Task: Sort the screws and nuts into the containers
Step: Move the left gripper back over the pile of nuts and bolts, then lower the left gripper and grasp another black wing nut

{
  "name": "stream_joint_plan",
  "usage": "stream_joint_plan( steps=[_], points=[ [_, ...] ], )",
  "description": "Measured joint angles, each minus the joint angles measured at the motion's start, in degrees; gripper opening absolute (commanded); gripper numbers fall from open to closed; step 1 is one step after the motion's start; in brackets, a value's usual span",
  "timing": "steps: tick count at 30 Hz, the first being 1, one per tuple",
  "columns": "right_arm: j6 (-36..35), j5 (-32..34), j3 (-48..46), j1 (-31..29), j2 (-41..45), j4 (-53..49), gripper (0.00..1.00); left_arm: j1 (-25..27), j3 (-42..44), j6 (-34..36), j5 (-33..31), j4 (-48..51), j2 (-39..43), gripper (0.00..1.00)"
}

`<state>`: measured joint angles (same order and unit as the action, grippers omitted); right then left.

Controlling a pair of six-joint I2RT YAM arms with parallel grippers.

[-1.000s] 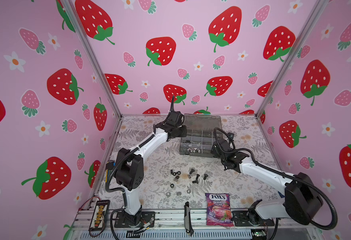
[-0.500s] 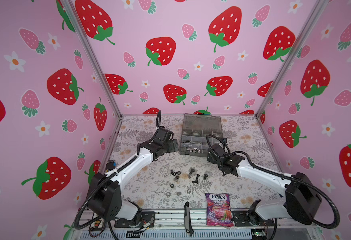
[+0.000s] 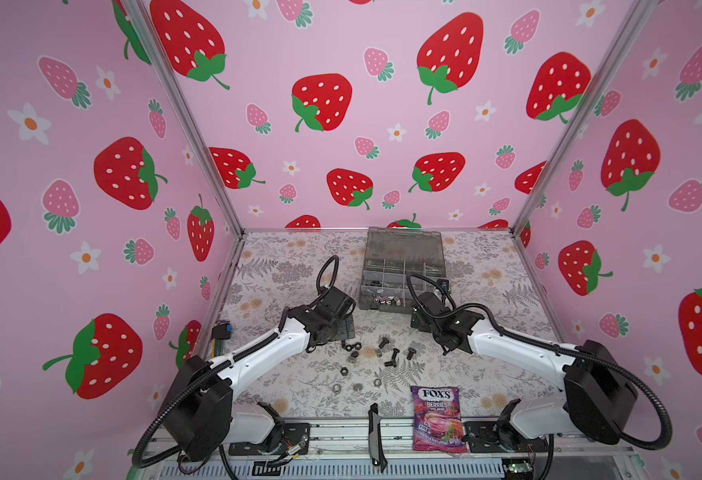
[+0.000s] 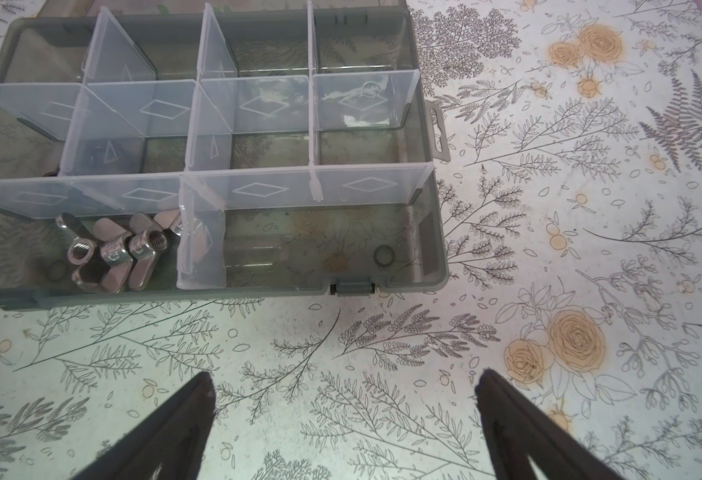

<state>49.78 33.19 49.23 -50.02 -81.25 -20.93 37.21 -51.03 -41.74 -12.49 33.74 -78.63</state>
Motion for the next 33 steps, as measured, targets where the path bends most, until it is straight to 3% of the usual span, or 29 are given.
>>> stream_joint_plan(
  steps=[7, 12, 23, 33],
  points=[
    [0.37, -0.07, 0.00, 0.00, -0.28, -0.04, 1.00, 1.97, 0.00, -0.76, 0.76, -0.63, -4.81, 0.61],
    [0.74, 0.00, 0.00, -0.02, -0.66, -0.42, 1.00, 3.48, 0.02, -1.16, 2.69, -1.90, -6.25, 0.48],
    [1.22, 0.31, 0.00, -0.02, -1.42, -1.16, 1.00, 4.37, 0.98, -1.07, 5.70, -4.33, -10.78, 0.37],
    [1.42, 0.83, 0.11, -0.02, -1.86, -1.68, 1.00, 4.37, 0.98, -0.92, 5.90, -5.44, -13.20, 0.36]
  ],
)
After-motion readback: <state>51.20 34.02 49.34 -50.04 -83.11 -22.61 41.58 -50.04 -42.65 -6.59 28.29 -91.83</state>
